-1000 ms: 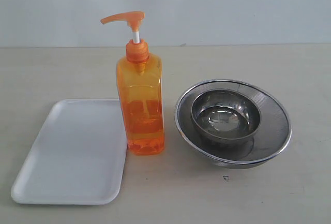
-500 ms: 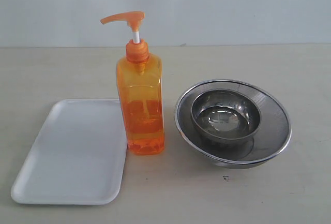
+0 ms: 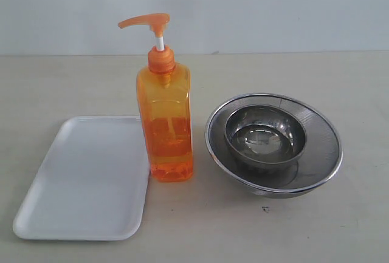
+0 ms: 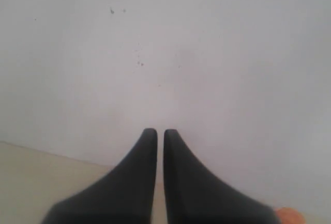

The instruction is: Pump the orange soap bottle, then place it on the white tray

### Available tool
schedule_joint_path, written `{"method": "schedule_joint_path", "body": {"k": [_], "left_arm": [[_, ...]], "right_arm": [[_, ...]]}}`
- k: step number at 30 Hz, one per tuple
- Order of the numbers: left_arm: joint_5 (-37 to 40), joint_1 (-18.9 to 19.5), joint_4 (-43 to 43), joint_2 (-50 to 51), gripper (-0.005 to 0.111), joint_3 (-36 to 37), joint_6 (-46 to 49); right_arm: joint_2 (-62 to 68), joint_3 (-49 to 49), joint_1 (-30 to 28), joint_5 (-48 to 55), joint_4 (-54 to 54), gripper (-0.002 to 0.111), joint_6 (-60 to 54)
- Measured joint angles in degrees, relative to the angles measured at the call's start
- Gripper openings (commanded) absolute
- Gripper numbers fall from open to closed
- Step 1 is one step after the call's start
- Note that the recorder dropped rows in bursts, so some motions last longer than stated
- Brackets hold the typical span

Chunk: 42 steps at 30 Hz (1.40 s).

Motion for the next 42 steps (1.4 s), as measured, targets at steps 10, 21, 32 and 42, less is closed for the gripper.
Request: {"method": "schedule_joint_path", "body": {"k": [10,21,32,42], "left_arm": [[-5.8,0.0,0.0,25.8,0.005,-11.2,11.4],[-33.4,0.0,0.8,34.7,0.005,7.7,10.8],[-43.1,-12.1,-2.2,37.4,0.005,19.2,13.4],[-44.1,-23.8,-7.1,37.4,0.005,26.7,12.4]], "right_arm": [[0.0,0.0,0.0,0.0,0.0,0.000,0.0],[0.0,0.0,0.0,0.0,0.0,0.000,0.0],[0.0,0.0,0.0,0.0,0.0,0.000,0.0],[0.0,0.0,0.0,0.0,0.0,0.000,0.0]]}}
